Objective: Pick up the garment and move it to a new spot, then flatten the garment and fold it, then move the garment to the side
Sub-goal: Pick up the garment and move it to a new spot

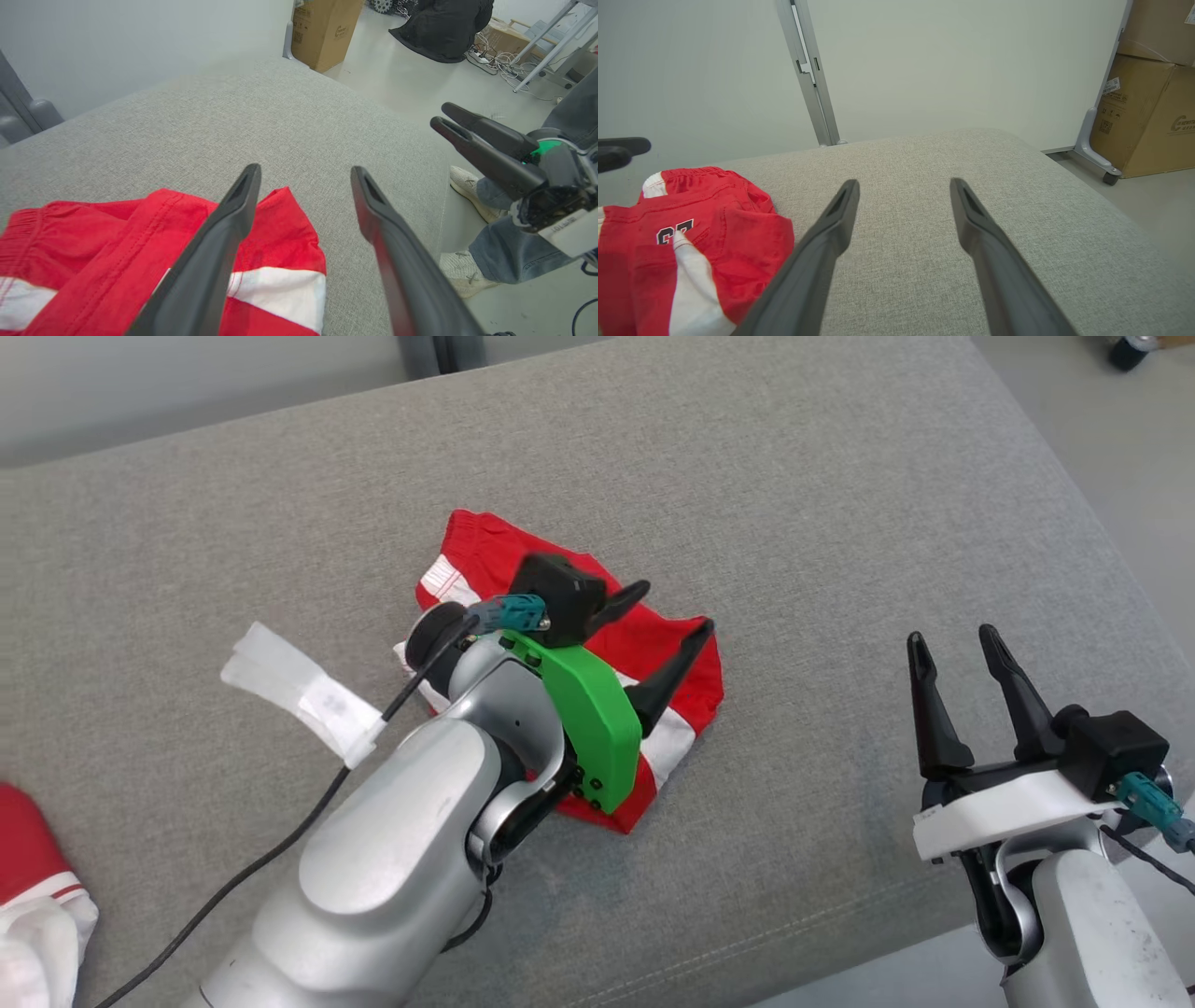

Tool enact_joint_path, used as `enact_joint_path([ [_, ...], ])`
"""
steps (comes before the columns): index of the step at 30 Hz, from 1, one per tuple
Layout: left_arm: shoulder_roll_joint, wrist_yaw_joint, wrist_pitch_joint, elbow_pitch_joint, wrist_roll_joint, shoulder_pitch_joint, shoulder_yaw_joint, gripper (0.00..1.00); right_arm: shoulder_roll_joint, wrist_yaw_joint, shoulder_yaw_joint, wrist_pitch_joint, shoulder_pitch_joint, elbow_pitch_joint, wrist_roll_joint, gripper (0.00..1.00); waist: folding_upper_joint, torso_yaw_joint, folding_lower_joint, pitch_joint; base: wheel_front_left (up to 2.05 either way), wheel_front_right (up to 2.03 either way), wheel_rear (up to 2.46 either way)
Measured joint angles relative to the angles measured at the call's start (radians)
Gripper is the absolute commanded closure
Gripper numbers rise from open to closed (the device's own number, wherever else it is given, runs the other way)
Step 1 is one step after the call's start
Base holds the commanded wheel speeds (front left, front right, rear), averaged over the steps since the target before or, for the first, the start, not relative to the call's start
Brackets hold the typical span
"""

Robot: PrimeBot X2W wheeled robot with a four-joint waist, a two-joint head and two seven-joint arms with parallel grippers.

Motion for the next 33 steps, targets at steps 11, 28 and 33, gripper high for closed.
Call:
enact_joint_path([
  [11,0.054,0.134,-0.211,-0.020,0.119,0.106,0.104,0.00,-0.032,0.001,0.029,0.000,0.027,-0.030,-0.064,0.00,0.0000,0.106,0.0000,-0.039,0.00,0.00,0.00],
  [28,0.100,0.188,-0.377,-0.056,0.129,0.375,0.181,0.00,-0.067,0.004,0.148,0.032,0.044,0.194,-0.112,0.00,0.0000,0.337,0.0000,-0.104,0.00,0.00,0.00],
  [33,0.103,0.193,-0.388,-0.061,0.129,0.430,0.199,0.00,-0.067,0.010,0.154,0.046,0.012,0.232,-0.112,0.00,0.0000,0.393,0.0000,-0.109,0.00,0.00,0.00],
])
